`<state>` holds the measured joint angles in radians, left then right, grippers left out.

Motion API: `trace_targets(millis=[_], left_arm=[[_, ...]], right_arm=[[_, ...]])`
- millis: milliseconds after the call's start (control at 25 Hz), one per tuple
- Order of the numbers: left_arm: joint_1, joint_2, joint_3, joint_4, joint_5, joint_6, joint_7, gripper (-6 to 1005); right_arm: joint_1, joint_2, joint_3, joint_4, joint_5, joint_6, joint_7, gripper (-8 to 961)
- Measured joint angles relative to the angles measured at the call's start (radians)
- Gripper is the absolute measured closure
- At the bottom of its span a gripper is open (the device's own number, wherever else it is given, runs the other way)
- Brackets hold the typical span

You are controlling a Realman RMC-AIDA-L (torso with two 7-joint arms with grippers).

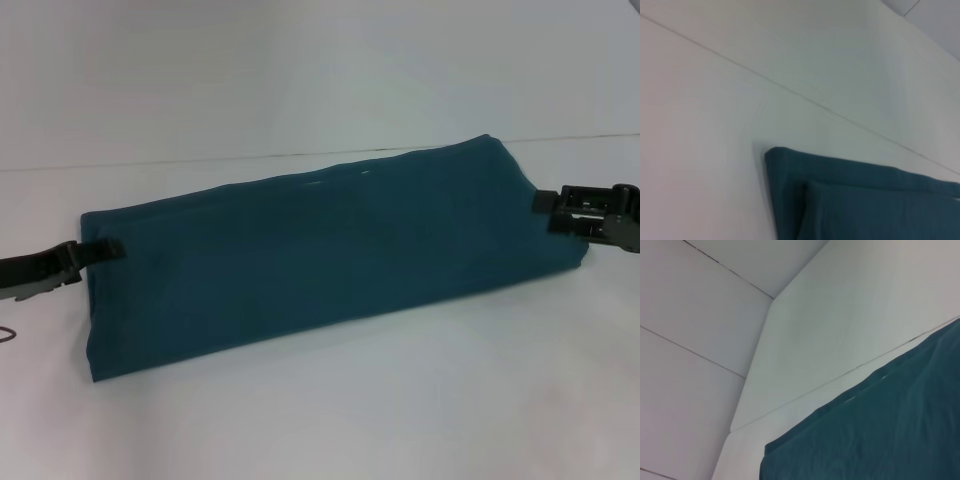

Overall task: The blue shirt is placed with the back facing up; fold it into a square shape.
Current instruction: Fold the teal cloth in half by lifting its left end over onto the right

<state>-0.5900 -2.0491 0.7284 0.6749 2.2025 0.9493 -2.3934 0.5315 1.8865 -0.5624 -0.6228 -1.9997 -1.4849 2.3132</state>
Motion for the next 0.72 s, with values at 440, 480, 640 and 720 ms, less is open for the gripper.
trace_targets(millis=[440, 480, 640, 720], left_arm=[[-0.002, 0.0, 0.003, -0.012, 0.053, -0.018, -0.046, 144], [-0.001, 0.0, 0.001, -0.013, 0.053, -0.019, -0.054, 144], [0.0, 0.0, 0.0, -0.02, 0.054, -0.02, -0.098, 144], [0.001, -0.002, 0.001, -0.021, 0.054, -0.019, -0.126, 144]], right_arm=[[0.002, 0.002, 0.004, 0.002, -0.001, 0.009, 0.0, 317], [0.002, 0.002, 0.004, 0.002, -0.001, 0.009, 0.0, 317], [0.002, 0.002, 0.004, 0.002, -0.001, 0.009, 0.0, 319], [0.002, 0.002, 0.004, 0.002, -0.001, 0.01, 0.0, 319]])
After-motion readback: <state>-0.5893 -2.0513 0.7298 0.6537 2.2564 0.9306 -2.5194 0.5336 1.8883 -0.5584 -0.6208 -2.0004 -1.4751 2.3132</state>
